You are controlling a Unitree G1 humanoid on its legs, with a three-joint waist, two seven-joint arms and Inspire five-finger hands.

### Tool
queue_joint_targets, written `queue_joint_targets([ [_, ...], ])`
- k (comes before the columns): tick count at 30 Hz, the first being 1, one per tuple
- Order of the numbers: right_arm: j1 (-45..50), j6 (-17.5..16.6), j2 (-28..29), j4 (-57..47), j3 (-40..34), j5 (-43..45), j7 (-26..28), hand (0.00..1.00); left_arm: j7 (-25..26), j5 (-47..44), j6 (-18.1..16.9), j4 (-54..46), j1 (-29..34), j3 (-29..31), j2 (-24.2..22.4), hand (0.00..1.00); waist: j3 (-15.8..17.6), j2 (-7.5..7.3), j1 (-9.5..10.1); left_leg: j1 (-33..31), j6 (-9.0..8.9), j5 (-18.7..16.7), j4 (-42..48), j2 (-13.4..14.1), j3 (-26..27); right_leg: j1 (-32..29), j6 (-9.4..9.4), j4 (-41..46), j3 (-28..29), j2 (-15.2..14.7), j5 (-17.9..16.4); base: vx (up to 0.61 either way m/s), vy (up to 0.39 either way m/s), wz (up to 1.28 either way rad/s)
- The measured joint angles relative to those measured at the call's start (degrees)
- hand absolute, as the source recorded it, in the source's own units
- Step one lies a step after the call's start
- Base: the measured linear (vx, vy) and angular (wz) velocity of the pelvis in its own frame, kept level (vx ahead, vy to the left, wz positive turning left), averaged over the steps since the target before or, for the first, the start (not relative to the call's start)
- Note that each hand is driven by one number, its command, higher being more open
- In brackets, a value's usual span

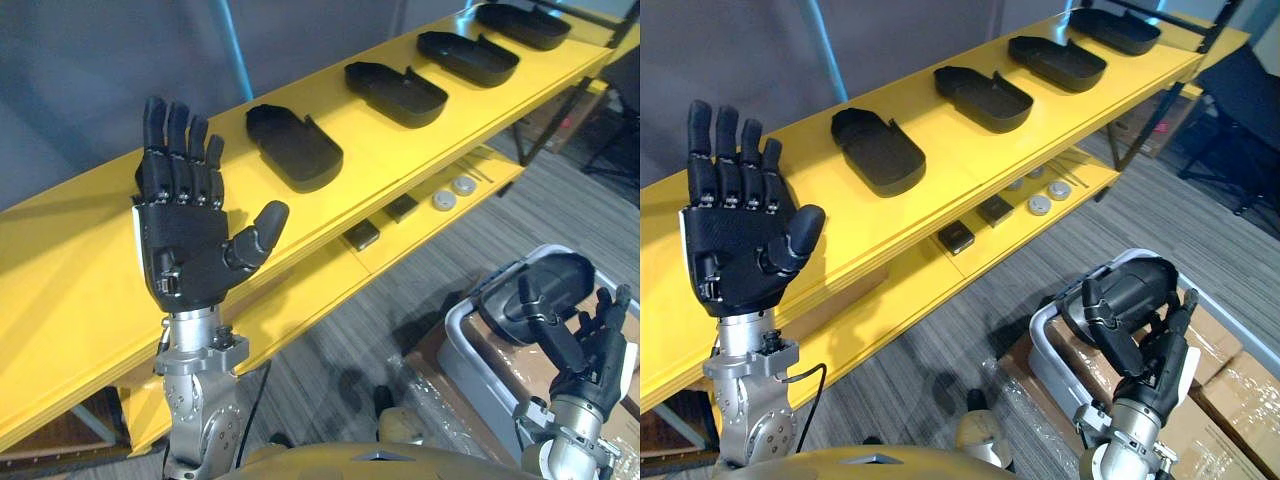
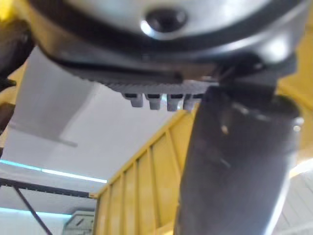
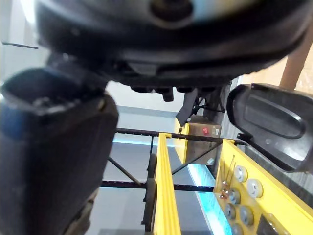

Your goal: Walk over and take three plastic housings, then place them on the shelf

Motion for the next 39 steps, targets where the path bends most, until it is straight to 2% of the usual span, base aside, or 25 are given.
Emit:
queue_joint_targets([
  [1,-0.64,0.0,-0.55,-0.02,1.41,1.51,1.55,1.0,2.08,1.09,0.31,-0.01,-0.46,0.02,-0.08,1.0,-0.27,0.11,0.64,-1.51,0.35,-2.66,3.55,0.15,-3.43,-0.5,-0.35,-0.22,0.81,0.49,0.22,-0.06,-0.014,-0.57],
  [2,-2.05,0.03,-1.59,0.0,2.95,2.48,2.85,1.0,4.18,2.02,0.41,-0.01,-0.38,0.42,-0.29,1.0,-0.58,0.7,2.44,-3.75,0.57,-6.59,7.51,-0.96,-10.67,-1.5,-1.19,0.13,2.99,1.63,0.16,-0.07,-0.004,-0.78],
  [4,-4.34,0.06,-3.09,0.03,5.11,2.44,4.8,1.0,5.64,1.95,1.21,-0.08,0.78,2.13,-0.58,1.0,-1.24,1.77,4.82,-5.72,2.74,-10.33,13.06,-2.45,-19.07,-1.75,-1.85,1.12,6.33,3.62,-0.01,0.01,0.036,-1.0],
  [5,-6.1,0.19,-3.69,0.05,6.54,2.5,5.41,1.0,5.56,1.77,1.43,-0.16,2.18,3.64,-0.63,1.0,-1.38,1.99,5.47,-6.28,3.17,-10.76,15.95,-2.54,-23.29,-1.99,-2.08,2.37,7.65,4.52,-0.22,0.08,0.025,-0.84],
  [8,-8.64,0.82,-4.04,0.03,8.21,5.14,5.77,1.0,2.73,-1.09,1.48,-2.35,5.17,5.62,-0.77,1.0,-1.03,1.31,6.94,-7.13,3.96,-11.81,20.76,-3.04,-27.87,-4.5,-2.3,8.14,10.2,5.63,-2.35,0.04,-0.023,-0.54],
  [12,-7.18,0.96,-1.88,0.05,8.39,7.18,5.69,1.0,-2.66,-3.03,1.22,-5.13,6.34,6.32,-1.88,1.0,-0.6,0.88,7.3,-6.22,3.93,-14.22,21.45,-2.97,-27.83,-8.39,-2.04,14.84,11.52,6.93,-3.0,-0.04,0.022,-0.56],
  [14,-6.17,0.96,-0.62,0.07,8.51,7.26,6.04,1.0,-3.92,-3.07,1.12,-5.52,6.25,6.32,-1.87,1.0,0.39,0.45,7.35,-4.81,2.95,-17.36,21.4,-2.93,-26.56,-10.79,-1.44,17.58,10.77,8.24,-3.1,-0.25,0.012,-1.19],
  [16,-4.75,0.9,0.11,0.15,8.92,10.26,8.56,1.0,-2.44,-2.26,1.25,-5.36,6.59,6.13,-1.77,1.0,2.33,-0.91,6.95,-3.89,3.64,-18.6,22.68,-2.14,-21.85,-10.9,-0.85,15.48,6.93,6.28,-3.74,-0.35,0.012,-1.26],
  [17,-3.58,0.64,-0.03,0.27,8.93,11.81,10.07,1.0,-1.13,-2.22,1.18,-5.48,6.6,6.59,-1.76,1.0,2.62,-0.32,7.01,-3.96,4.14,-18.35,22.34,-1.3,-19.19,-11.28,-1.04,13.7,2.34,4.17,-3.63,-0.24,0.03,-1.12],
  [18,-3.59,0.39,-0.39,0.92,9.27,12.51,11.49,1.0,-0.26,-2.45,1.06,-5.62,6.49,8.37,-1.93,1.0,2.59,-1.41,7.17,-4.32,4.29,-17.69,22.04,-0.67,-16.15,-13.27,-1.65,15.6,-1.65,1.91,-3.77,-0.21,-0.002,-1.25],
  [20,-3.68,0.32,-0.74,1.52,9.9,12.95,12.09,1.0,-0.12,-3.26,1.52,-5.27,6.0,10.04,-1.97,1.0,2.55,-1.84,7.14,-4.98,4.03,-16.69,21.66,0.2,-14.64,-14.25,-3.34,21.5,-4.7,-0.27,-4.96,-0.15,-0.081,-0.57],
  [22,-5.53,-0.53,-1.7,4.56,11.98,12.89,9.88,1.0,-0.45,-5.51,2.43,-5.26,6.01,11.04,-2.28,1.0,2.32,-2.16,7.28,-5.53,2.45,-14.68,20.69,1.39,-14.42,-13.17,-5.16,29.94,-6.77,-4.29,-7.25,-0.05,-0.176,-0.16],
  [23,-7.23,-0.49,-2.17,6.53,13.92,12.94,8.23,1.0,-0.57,-6.86,3.22,-5.13,5.93,11.66,-2.42,1.0,1.93,-2.76,7.33,-6.86,1.64,-14.03,20.86,1.76,-14.57,-11.99,-4.67,31.22,-7.44,-7.09,-8.47,0.01,-0.204,-0.12],
  [24,-8.02,-0.45,-2.18,7.46,14.8,13.0,7.58,1.0,-0.65,-7.83,3.72,-5.06,5.8,11.98,-2.25,1.0,1.67,-3.54,7.39,-7.58,1.08,-13.72,21.06,1.97,-14.75,-11.95,-3.54,30.27,-8.17,-7.4,-8.28,-0.02,-0.237,-0.05],
  [27,-10.38,0.32,-2.47,11.29,16.9,12.82,4.32,1.0,-1.69,-13.95,8.72,-3.19,5.2,11.9,-3.07,1.0,1.62,-2.0,8.24,-8.92,0.75,-11.5,17.39,2.01,-18.8,-12.09,-3.37,24.44,-9.8,-3.39,-5.66,-0.05,-0.193,-0.35],
  [28,-10.77,0.93,-2.09,12.79,16.75,11.69,3.34,1.0,-3.44,-16.64,10.79,-2.37,5.01,12.01,-3.32,1.0,1.51,0.44,8.82,-9.04,-0.83,-10.11,15.93,6.13,-16.94,-11.15,-4.58,21.13,-8.95,-0.93,-5.91,-0.04,-0.214,-0.46],
  [29,-10.24,0.97,-1.66,13.88,16.79,10.78,2.68,1.0,-4.56,-18.82,12.22,-1.33,4.88,11.87,-3.02,1.0,1.53,-0.97,8.22,-8.8,-2.17,-8.52,15.16,6.04,-16.61,-12.08,-8.91,28.89,-9.48,-4.58,-9.99,-0.04,-0.298,-0.33],
  [30,-9.54,0.99,-1.66,14.39,16.79,10.76,2.53,1.0,-4.56,-19.03,12.49,-0.67,5.1,11.62,-2.93,1.0,1.53,-1.51,8.07,-8.75,-2.53,-8.32,15.23,5.84,-16.52,-11.73,-8.23,30.92,-9.61,-6.83,-10.79,0.0,-0.29,-0.18],
  [31,-8.42,1.24,-1.63,15.29,16.79,10.77,2.38,1.0,-4.45,-19.15,12.61,0.69,5.58,11.23,-2.77,1.0,1.64,-2.61,8.04,-8.81,-3.35,-8.09,16.17,6.57,-16.27,-9.65,-3.32,29.05,-9.92,-9.31,-11.09,0.01,-0.406,-0.18],
  [32,-8.07,1.44,-1.6,15.84,16.73,10.79,2.47,1.0,-4.29,-20.07,12.63,1.67,5.72,11.21,-2.72,1.0,2.34,-3.49,7.68,-8.96,-4.78,-7.43,16.52,8.24,-16.54,-7.61,2.32,26.84,-11.86,-8.66,-13.77,0.02,-0.382,-0.23],
  [33,-8.02,1.49,-1.73,15.81,16.45,10.79,2.66,1.0,-4.27,-21.17,12.62,2.15,5.86,11.13,-2.69,1.0,2.49,-3.76,7.6,-8.95,-5.67,-6.95,16.31,8.96,-16.5,-7.51,2.61,26.42,-14.08,-8.45,-15.76,0.0,-0.408,-0.17],
  [34,-8.61,1.52,-2.96,15.74,15.02,10.81,3.24,1.0,-3.73,-21.67,12.65,3.93,5.91,10.72,-4.11,1.0,3.39,-2.64,6.78,-9.21,-6.05,-6.21,16.34,11.21,-17.38,-7.87,1.14,27.74,-16.05,-6.35,-16.72,-0.02,-0.308,-0.13],
  [35,-8.64,1.54,-3.6,15.72,14.24,10.83,3.28,1.0,-3.45,-21.62,12.84,4.77,6.11,10.18,-4.41,1.0,3.72,-2.08,6.43,-9.21,-5.2,-5.67,16.2,11.83,-17.82,-8.05,0.04,28.26,-16.46,-5.63,-17.33,-0.07,-0.428,-0.13],
  [36,-8.52,1.85,-6.02,15.76,11.7,10.8,3.44,1.0,-2.07,-20.86,13.99,7.01,6.44,7.93,-4.58,1.0,4.48,-0.87,5.39,-9.57,-1.39,-3.26,16.32,12.83,-18.38,-8.97,-2.51,30.02,-16.84,-4.39,-18.93,-0.07,-0.328,-0.04],
  [39,-7.83,1.88,-7.16,15.74,7.7,10.84,4.14,1.0,0.23,-17.06,16.16,12.23,5.3,6.87,-4.65,1.0,5.05,-0.35,3.76,-11.73,4.62,0.6,18.26,12.74,-16.42,-8.65,-4.12,29.2,-17.57,-4.28,-19.12,-0.04,-0.273,0.09],
])
